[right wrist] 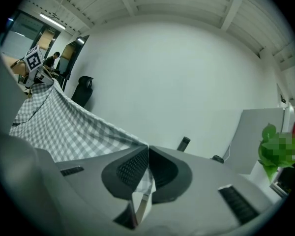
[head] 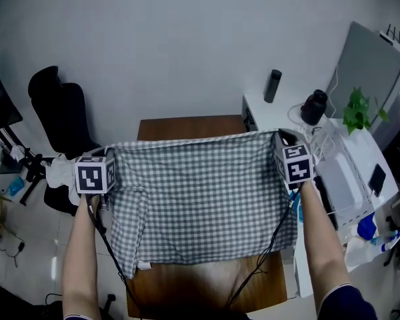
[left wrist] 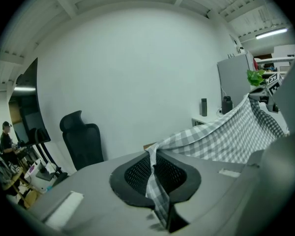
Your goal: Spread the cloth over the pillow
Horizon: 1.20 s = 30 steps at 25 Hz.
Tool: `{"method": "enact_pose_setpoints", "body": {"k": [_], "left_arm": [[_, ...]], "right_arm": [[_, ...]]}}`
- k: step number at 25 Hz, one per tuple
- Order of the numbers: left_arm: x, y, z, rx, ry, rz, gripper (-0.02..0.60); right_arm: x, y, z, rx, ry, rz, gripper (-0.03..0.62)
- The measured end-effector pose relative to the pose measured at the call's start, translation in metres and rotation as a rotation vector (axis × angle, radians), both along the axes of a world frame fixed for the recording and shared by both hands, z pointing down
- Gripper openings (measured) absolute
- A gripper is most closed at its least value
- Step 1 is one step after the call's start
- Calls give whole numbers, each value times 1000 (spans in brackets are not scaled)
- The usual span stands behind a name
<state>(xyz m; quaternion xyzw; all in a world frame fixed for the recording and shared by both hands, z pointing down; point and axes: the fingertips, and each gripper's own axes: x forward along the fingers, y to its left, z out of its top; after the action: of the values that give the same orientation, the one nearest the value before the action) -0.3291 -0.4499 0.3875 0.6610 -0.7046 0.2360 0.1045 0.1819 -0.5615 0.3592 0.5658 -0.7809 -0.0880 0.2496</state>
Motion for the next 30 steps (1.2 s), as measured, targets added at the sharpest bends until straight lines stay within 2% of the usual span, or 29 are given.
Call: {"method": "enact_pose_setpoints", "body": {"k": [12, 19, 30], "left_arm": [[0, -46, 58, -39, 9, -52, 23], [-11, -64, 100, -117, -15, -110, 23], [-22, -72, 144, -233, -35, -119, 23]], "right_arm": [[-8, -49, 67, -100, -20, 11, 23], [-9, -71, 115, -181, 8, 8, 23], [-19, -90, 163, -250, 75, -53, 23]]}}
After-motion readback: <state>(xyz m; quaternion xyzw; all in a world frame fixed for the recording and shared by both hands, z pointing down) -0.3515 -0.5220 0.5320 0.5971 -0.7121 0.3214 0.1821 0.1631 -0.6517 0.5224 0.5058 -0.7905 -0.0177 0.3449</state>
